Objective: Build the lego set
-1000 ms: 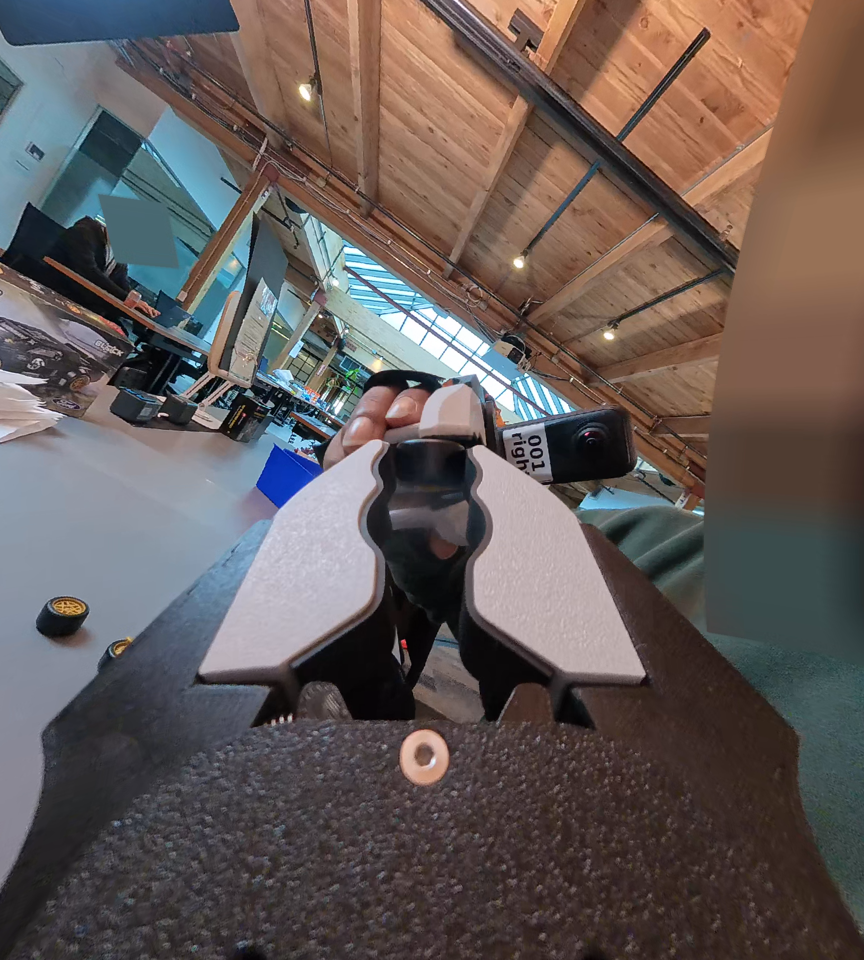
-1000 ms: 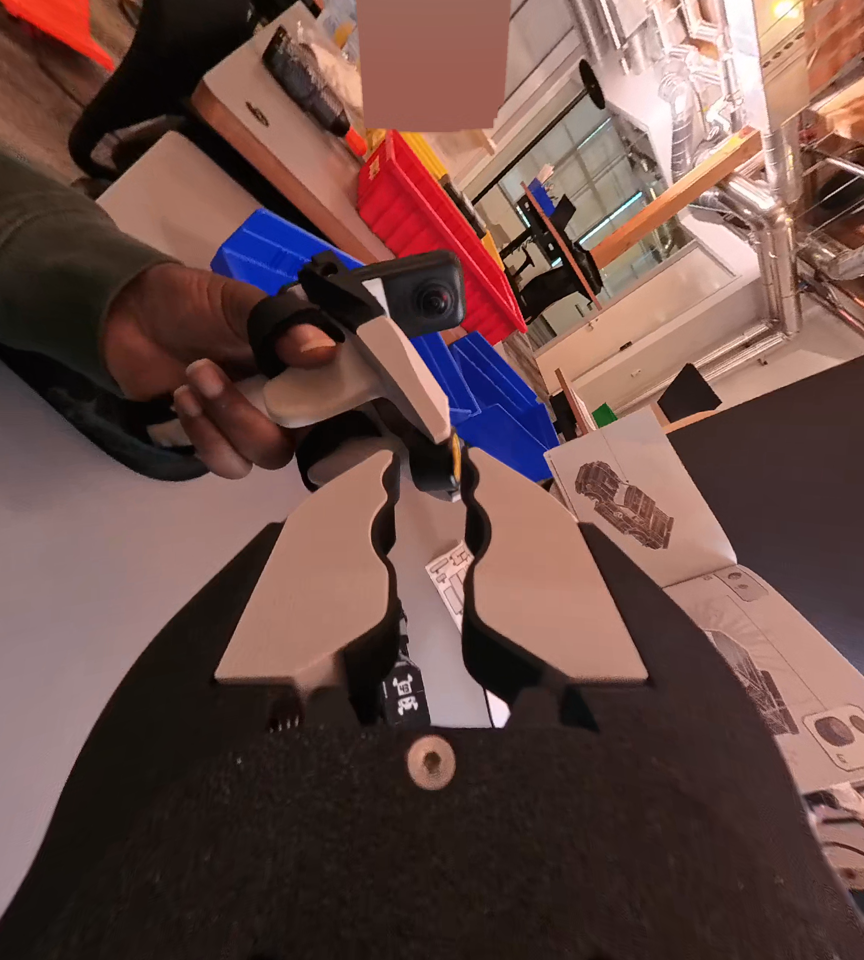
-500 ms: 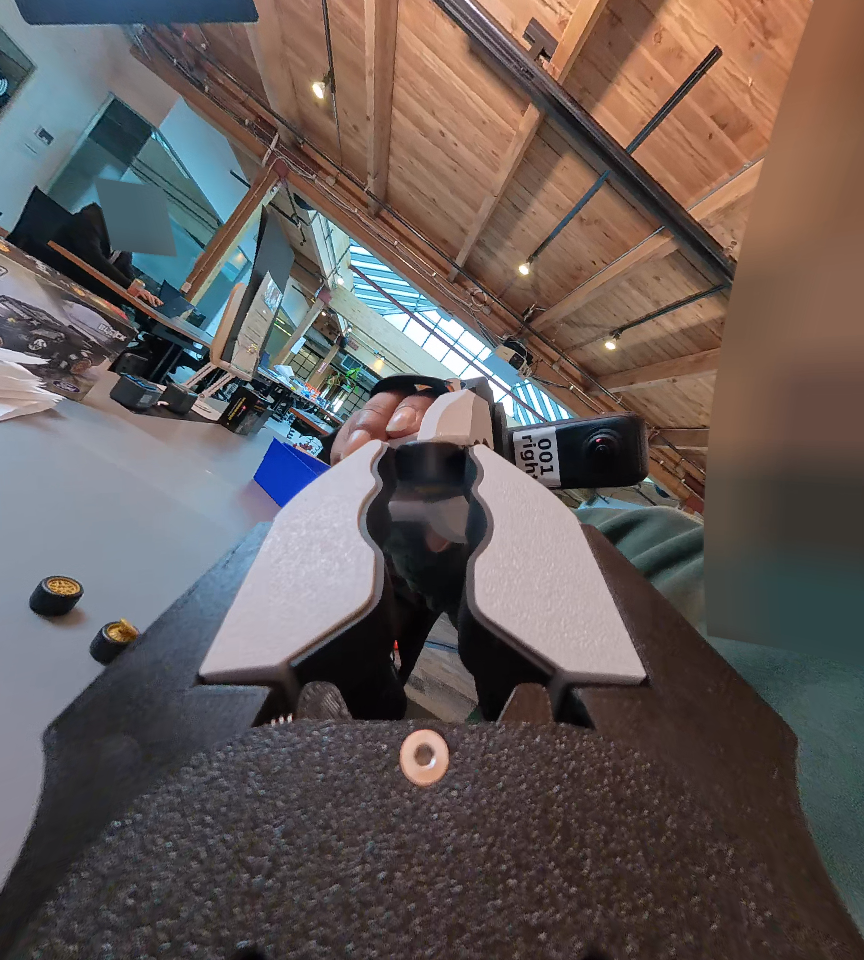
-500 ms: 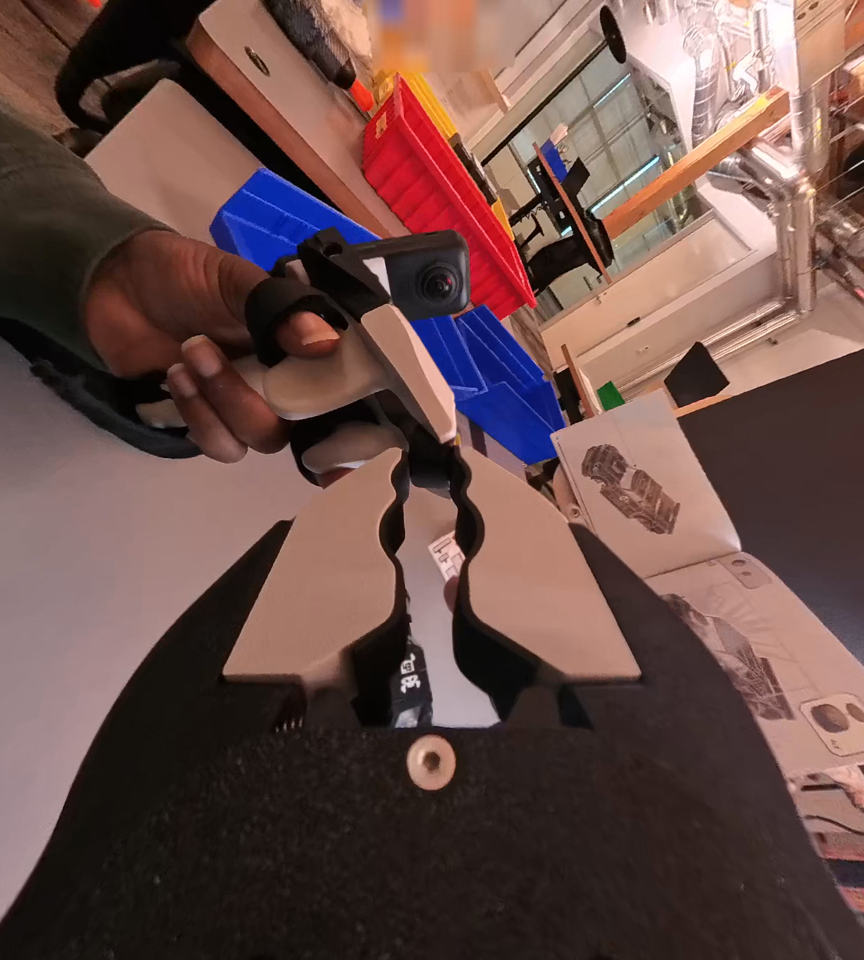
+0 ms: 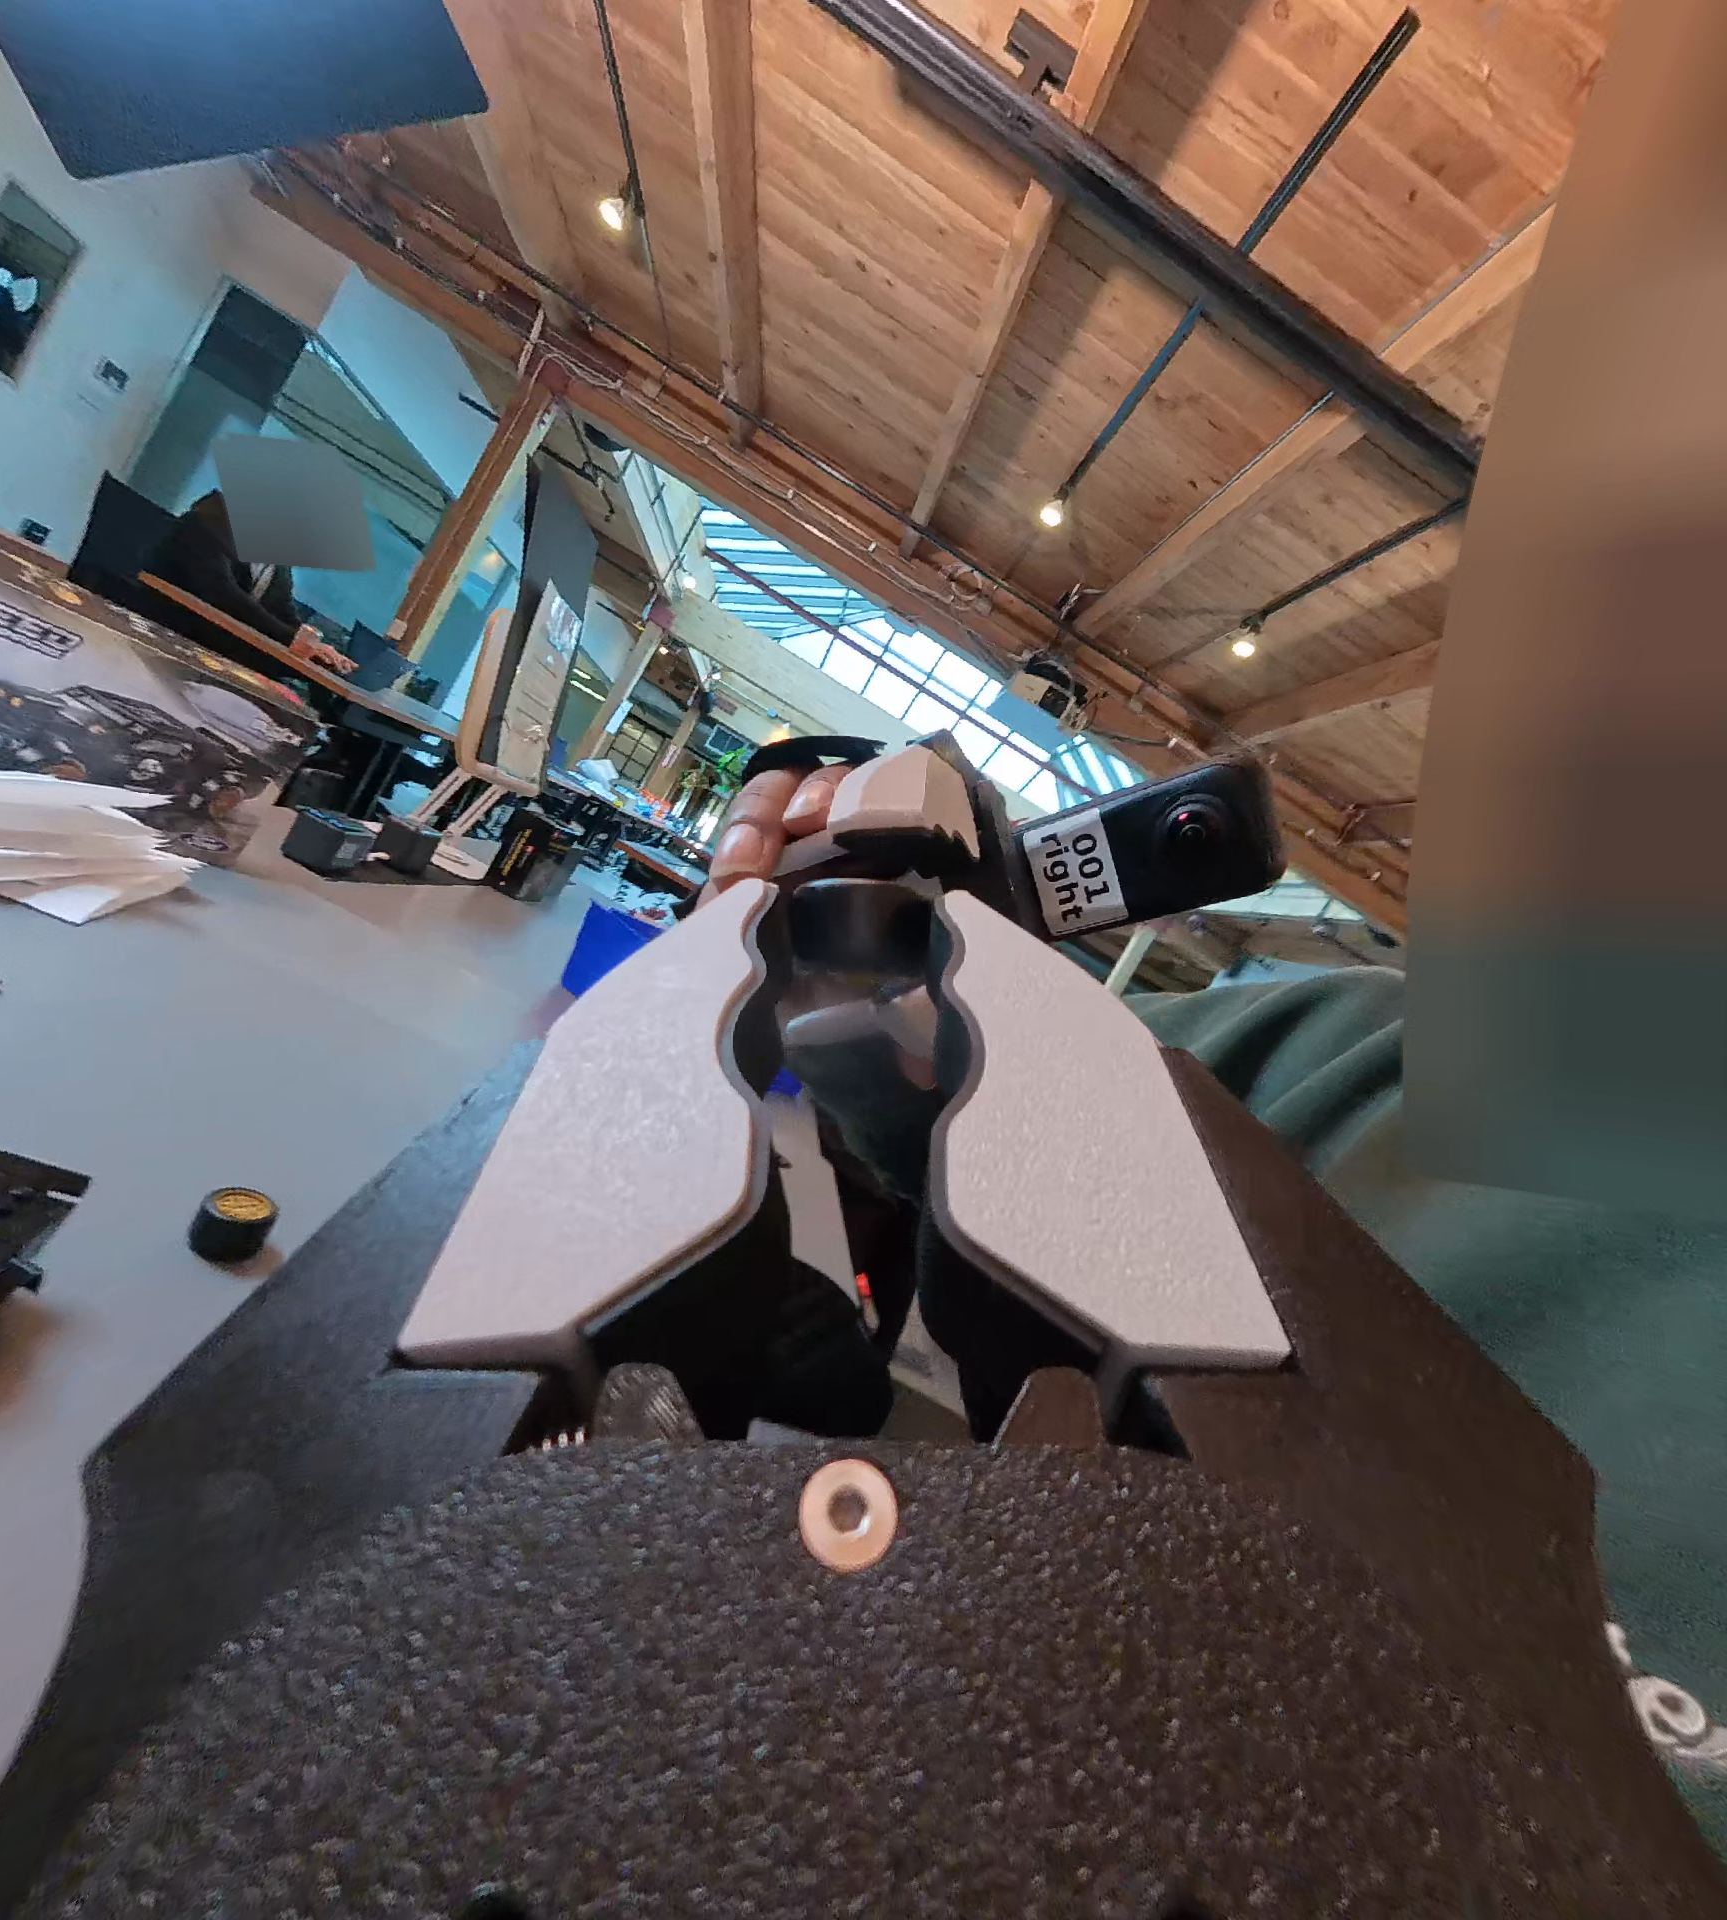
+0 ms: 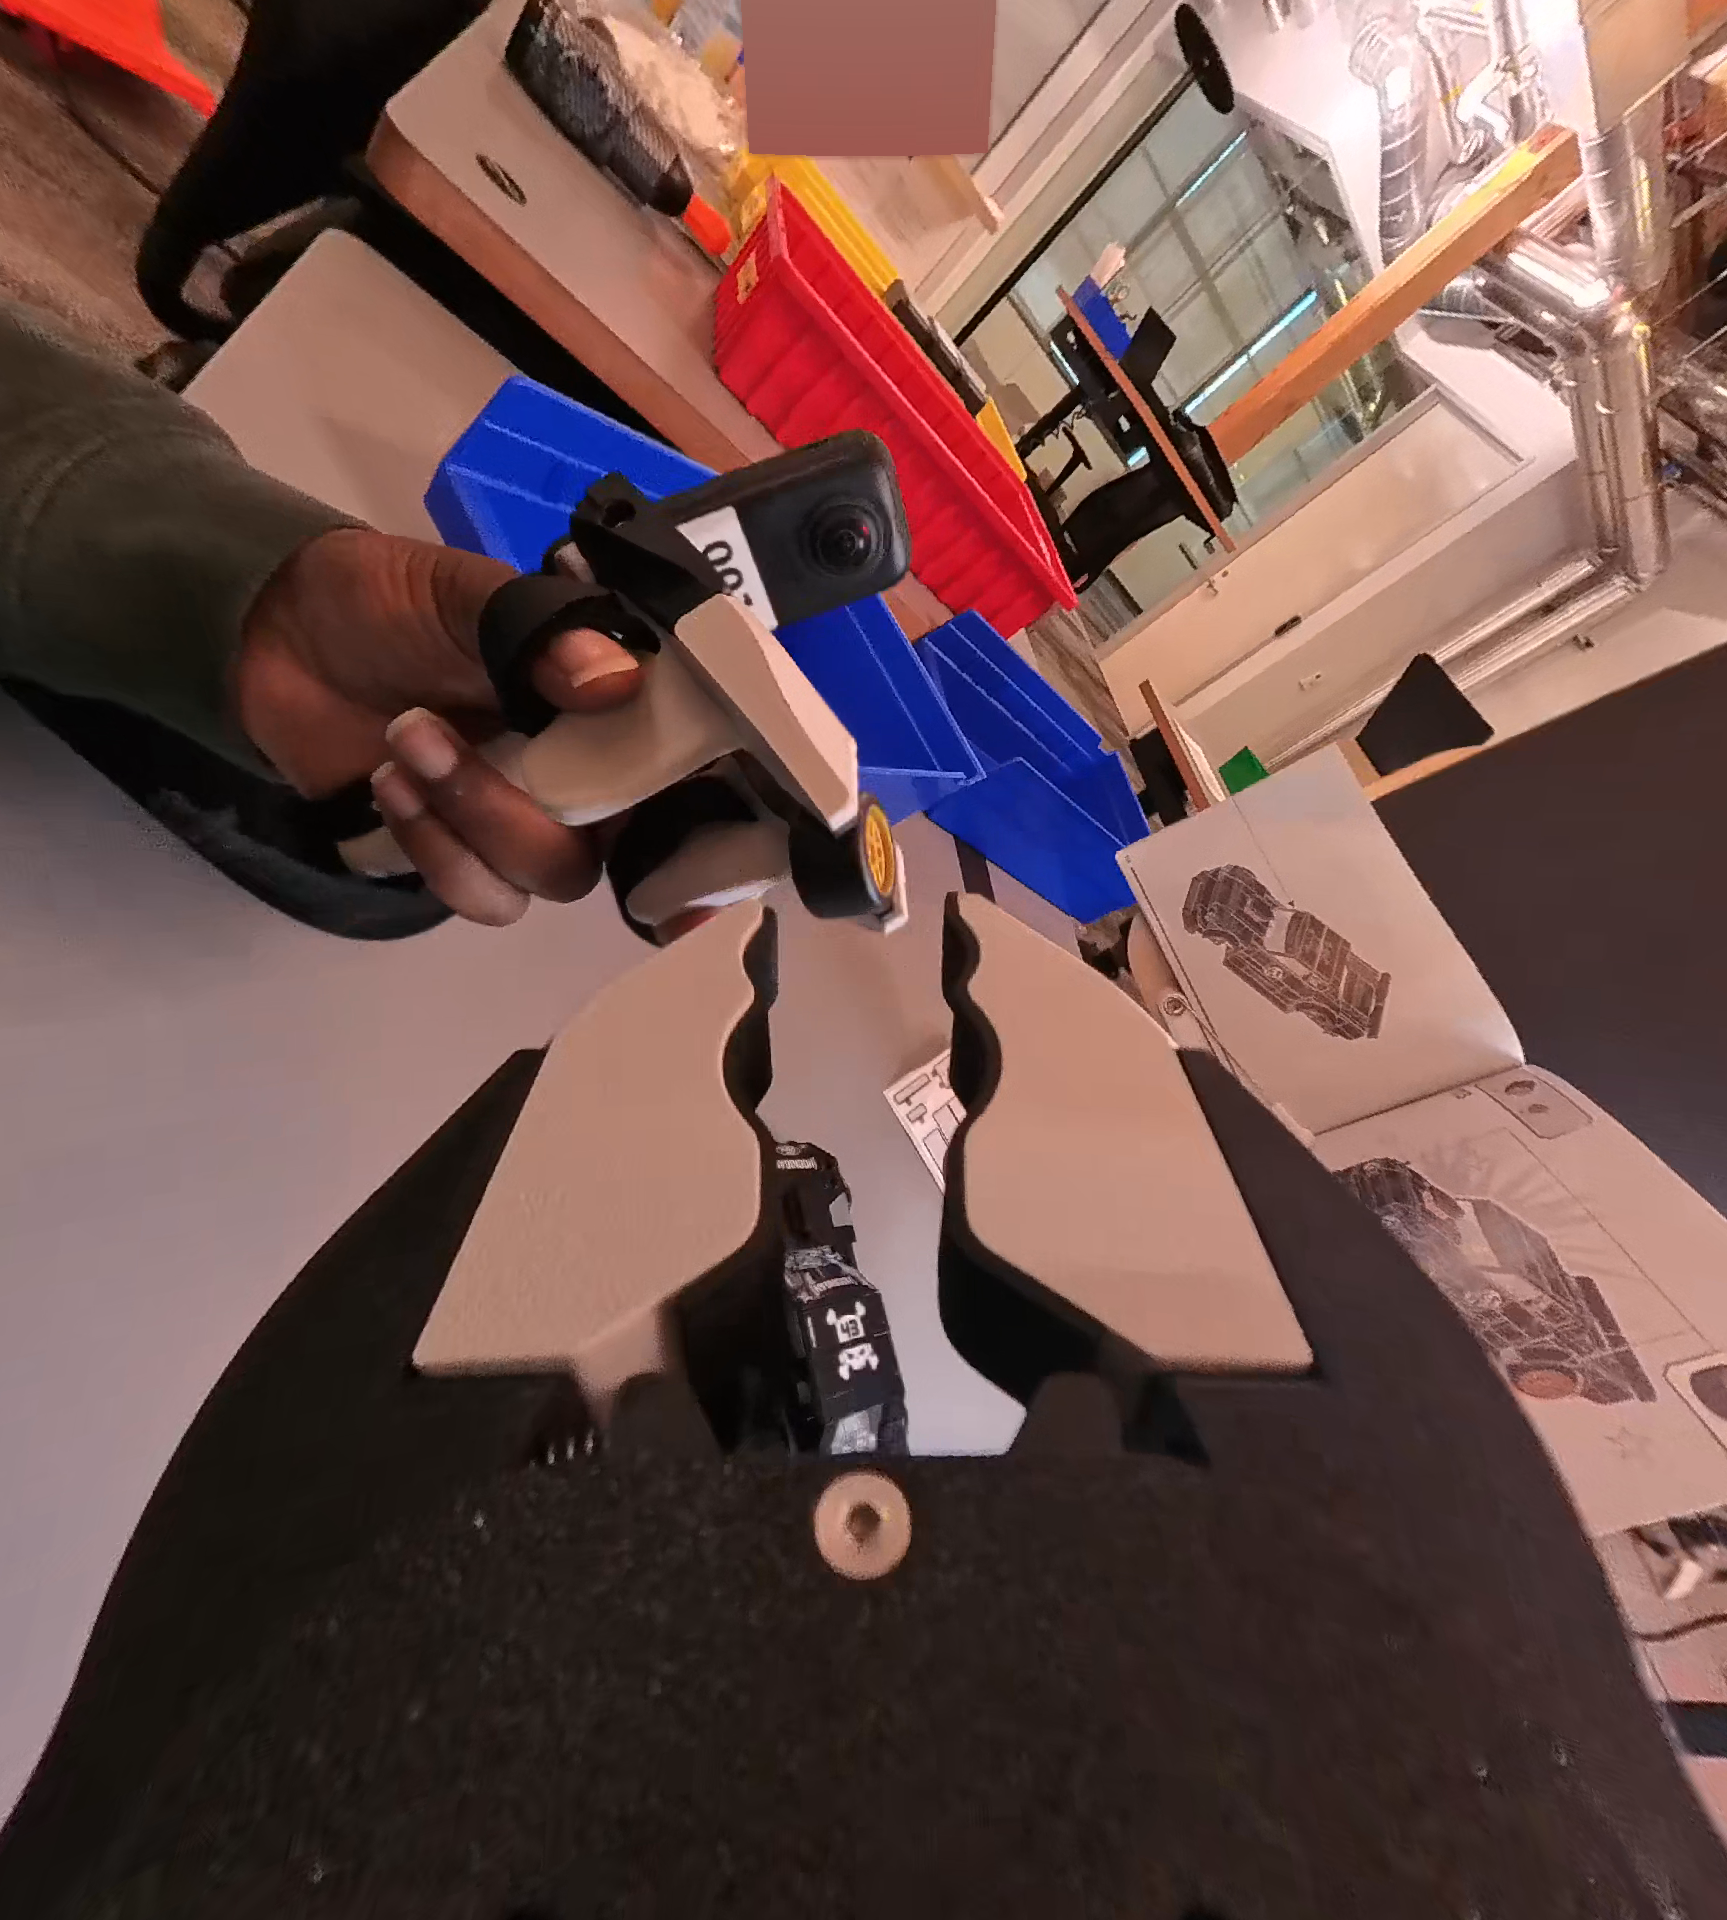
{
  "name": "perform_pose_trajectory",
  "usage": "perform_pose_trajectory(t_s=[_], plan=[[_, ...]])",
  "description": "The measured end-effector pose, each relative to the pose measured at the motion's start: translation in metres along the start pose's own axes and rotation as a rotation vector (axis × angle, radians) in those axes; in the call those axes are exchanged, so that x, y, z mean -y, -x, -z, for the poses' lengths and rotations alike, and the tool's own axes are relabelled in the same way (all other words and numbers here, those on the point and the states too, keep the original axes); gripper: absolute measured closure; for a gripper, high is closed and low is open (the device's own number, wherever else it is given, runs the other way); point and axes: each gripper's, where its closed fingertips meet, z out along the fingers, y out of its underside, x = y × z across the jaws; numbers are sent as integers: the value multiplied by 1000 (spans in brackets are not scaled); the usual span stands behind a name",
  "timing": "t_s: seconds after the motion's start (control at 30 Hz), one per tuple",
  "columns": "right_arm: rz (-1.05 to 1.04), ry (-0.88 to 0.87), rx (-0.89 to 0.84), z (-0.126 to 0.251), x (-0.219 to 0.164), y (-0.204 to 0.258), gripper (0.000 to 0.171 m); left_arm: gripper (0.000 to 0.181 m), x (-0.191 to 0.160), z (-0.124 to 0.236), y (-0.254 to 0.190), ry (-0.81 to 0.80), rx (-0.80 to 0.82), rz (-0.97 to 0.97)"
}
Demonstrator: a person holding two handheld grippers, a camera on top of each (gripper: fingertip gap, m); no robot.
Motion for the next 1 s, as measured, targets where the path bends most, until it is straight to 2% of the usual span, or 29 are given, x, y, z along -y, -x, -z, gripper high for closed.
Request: perform_pose_trajectory(t_s=[0.17, 0.47, 0.67, 1.0], plan=[[45, -5, 14, -4, 2, 12, 143, 155, -5, -4, -1, 40, 6, -47], [95, -4, -14, -2, 4, 8, 155, 155, -9, -9, -4, 80, 8, -67], [105, 28, 24, 1, 0, 11, 156, 154, -14, -12, -2, 121, 32, -86], [14, 80, 103, 1, -17, 23, 156, 154, -31, -9, 11, 166, 77, -38]])
